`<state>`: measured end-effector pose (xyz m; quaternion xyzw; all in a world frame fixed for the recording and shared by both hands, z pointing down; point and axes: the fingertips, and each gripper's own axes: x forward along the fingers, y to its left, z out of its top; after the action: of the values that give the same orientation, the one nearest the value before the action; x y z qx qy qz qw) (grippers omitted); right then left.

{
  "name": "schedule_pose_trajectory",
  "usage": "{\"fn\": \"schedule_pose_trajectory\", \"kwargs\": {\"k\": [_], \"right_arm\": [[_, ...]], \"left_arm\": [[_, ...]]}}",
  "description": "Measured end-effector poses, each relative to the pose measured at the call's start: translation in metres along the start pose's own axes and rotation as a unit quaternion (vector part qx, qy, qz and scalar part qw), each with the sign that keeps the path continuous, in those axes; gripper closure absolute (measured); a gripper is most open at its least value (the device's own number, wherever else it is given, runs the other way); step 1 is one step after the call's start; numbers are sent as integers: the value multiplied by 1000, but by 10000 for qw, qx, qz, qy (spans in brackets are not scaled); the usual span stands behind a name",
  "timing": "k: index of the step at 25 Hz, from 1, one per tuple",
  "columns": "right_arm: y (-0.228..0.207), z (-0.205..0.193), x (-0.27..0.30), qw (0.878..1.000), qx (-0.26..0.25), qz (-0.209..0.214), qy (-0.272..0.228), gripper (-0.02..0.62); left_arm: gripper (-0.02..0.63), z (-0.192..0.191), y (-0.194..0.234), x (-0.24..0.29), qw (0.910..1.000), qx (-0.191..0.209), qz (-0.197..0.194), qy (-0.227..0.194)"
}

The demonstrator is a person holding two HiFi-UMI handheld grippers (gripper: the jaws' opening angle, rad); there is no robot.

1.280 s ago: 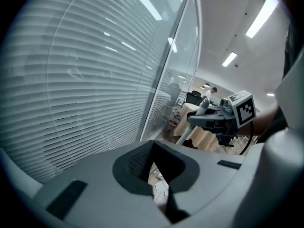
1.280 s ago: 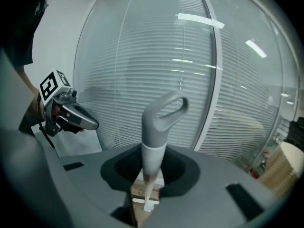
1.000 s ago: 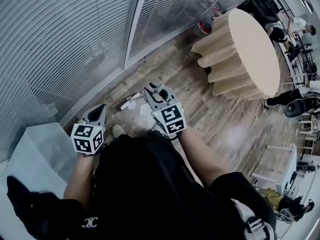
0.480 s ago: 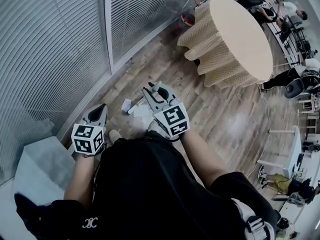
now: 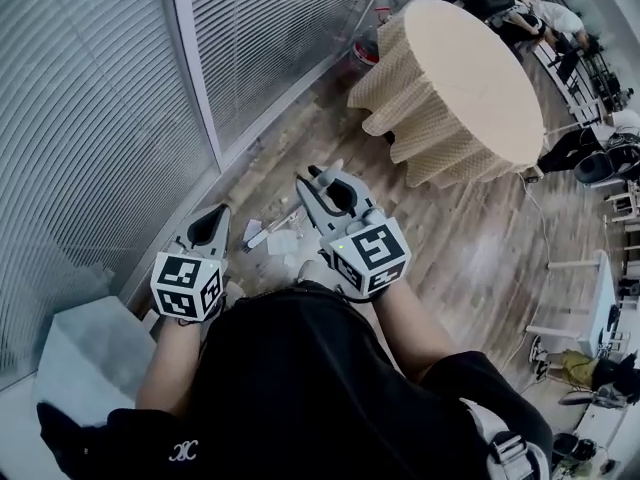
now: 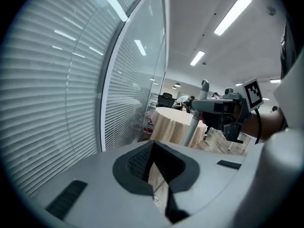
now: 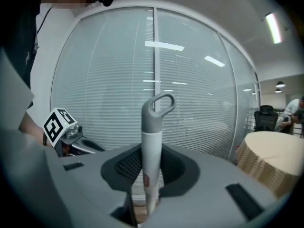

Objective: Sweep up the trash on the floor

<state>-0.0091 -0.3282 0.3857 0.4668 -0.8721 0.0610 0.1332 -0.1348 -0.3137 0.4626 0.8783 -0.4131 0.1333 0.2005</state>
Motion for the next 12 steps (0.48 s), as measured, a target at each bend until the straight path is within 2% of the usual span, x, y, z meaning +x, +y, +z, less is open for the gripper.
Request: {"fn": "schedule_pose_trajectory", "kwargs": {"k": [6,12], "right_arm": [[-16,29,-15,9992,247,-191,-246,498],[-47,62,-23,9938,469,-864,-527,499]], "left_arm": [[611,57,-38,21,9986,327,-214,-345],[611,105,-55,44,9948,803,-223,-584]]}}
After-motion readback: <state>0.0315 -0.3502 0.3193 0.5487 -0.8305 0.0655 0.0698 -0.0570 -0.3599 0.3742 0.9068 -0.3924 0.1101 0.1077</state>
